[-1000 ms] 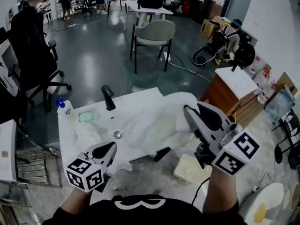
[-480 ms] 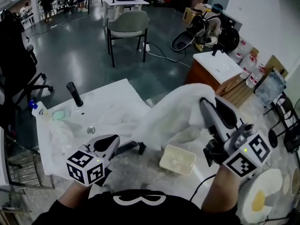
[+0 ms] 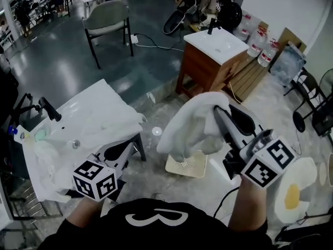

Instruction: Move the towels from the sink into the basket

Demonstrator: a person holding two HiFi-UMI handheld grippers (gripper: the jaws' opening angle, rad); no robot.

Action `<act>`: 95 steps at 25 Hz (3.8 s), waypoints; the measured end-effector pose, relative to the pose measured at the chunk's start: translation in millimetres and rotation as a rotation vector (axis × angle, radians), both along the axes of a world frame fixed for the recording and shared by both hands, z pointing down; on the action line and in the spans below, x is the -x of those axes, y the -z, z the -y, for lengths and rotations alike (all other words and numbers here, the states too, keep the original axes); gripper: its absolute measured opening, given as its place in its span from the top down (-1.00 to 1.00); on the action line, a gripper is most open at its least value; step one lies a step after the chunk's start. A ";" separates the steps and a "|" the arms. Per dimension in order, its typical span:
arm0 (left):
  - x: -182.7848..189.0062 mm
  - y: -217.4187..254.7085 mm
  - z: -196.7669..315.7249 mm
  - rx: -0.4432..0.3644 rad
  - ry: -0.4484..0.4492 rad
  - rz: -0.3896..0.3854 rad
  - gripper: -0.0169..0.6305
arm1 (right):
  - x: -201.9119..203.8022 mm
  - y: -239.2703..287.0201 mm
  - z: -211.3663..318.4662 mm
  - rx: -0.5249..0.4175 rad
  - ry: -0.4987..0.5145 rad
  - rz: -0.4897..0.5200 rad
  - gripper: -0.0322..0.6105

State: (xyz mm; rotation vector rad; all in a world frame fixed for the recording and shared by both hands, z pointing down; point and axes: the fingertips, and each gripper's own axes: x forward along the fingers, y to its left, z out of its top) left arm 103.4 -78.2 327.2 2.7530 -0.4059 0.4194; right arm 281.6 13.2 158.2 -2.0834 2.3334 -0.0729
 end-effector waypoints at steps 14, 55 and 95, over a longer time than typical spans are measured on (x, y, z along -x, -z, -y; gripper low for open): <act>-104.1 -85.4 -26.0 0.123 -0.115 0.079 0.93 | -112.8 -249.1 -39.1 0.387 -0.218 0.225 0.71; -110.4 -249.8 -13.5 0.242 -0.215 0.289 0.93 | -112.1 -583.4 -0.3 0.917 -0.205 0.212 -0.11; 490.0 -46.2 47.3 0.088 0.623 0.063 0.93 | 572.6 -244.8 169.5 0.450 0.870 -0.184 -0.11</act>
